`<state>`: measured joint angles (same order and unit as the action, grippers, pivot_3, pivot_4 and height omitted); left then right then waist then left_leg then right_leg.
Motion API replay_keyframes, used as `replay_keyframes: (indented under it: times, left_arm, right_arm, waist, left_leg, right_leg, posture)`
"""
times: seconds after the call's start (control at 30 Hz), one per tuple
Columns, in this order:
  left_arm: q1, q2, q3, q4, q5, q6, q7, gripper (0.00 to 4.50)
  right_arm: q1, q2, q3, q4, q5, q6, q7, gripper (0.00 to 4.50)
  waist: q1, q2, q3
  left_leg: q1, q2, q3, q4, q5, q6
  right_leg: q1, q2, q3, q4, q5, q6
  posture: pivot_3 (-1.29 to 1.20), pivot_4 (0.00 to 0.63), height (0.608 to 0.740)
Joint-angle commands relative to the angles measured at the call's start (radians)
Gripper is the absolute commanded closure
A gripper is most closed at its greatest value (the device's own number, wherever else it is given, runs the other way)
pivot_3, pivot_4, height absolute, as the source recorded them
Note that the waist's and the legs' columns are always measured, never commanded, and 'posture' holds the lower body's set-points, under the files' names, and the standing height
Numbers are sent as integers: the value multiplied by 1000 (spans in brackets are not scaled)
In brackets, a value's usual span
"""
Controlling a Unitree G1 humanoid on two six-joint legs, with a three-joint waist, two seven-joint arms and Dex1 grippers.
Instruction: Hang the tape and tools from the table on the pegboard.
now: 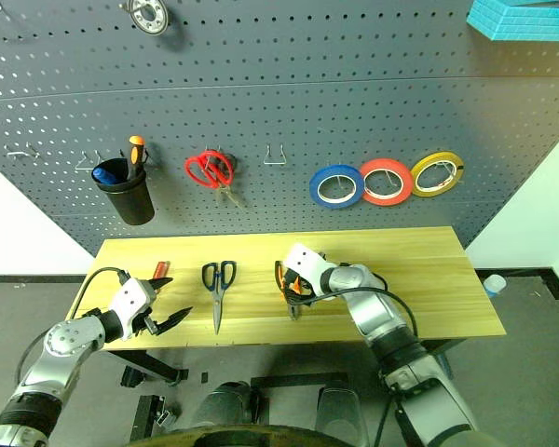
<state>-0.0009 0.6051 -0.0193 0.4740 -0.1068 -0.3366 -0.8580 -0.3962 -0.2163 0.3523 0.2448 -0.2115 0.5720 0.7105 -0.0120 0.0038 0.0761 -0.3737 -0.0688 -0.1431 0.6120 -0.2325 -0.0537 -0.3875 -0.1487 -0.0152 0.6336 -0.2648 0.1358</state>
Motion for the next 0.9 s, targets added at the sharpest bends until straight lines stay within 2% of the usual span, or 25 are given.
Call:
replay_keyframes:
  times: [0.03,0.4,0.57,0.7,0.9]
  left_arm:
    - [-33,27,-3,29,9,-19,-42,0]
    - [-10,54,13,22,-3,-18,-105,0]
    - [29,58,22,-28,-22,8,-118,0]
    - [47,52,23,-54,-22,20,-118,0]
    - [61,34,23,-91,-31,44,-104,0]
  right_arm:
    - [-69,85,-37,47,22,179,-87,90]
    - [-129,263,-123,250,38,288,-388,90]
    - [-125,321,-141,272,60,302,-447,90]
    - [-137,347,-159,315,62,294,-506,90]
    - [-211,380,-260,463,105,243,-644,90]
  waist:
    - [-2,0,0]
    - [-10,2,22]
    - [-17,1,50]
    - [-31,0,61]
    - [-35,0,64]
  left_leg:
    - [0,0,0,-1,0,0]
    - [0,0,1,-1,0,0]
    - [-1,0,1,-2,0,0]
    - [-2,0,1,-2,0,0]
    - [-1,1,1,-2,0,0]
  right_leg:
    - [0,1,1,1,1,-1]
    - [-4,1,3,2,-1,1]
    - [-9,3,7,7,-1,1]
    - [-10,3,8,7,-1,0]
    - [-10,3,9,8,-1,1]
  posture:
    - [0,46,740]
    - [-11,116,740]
    - [-22,146,740]
    - [-24,153,740]
    - [-24,145,740]
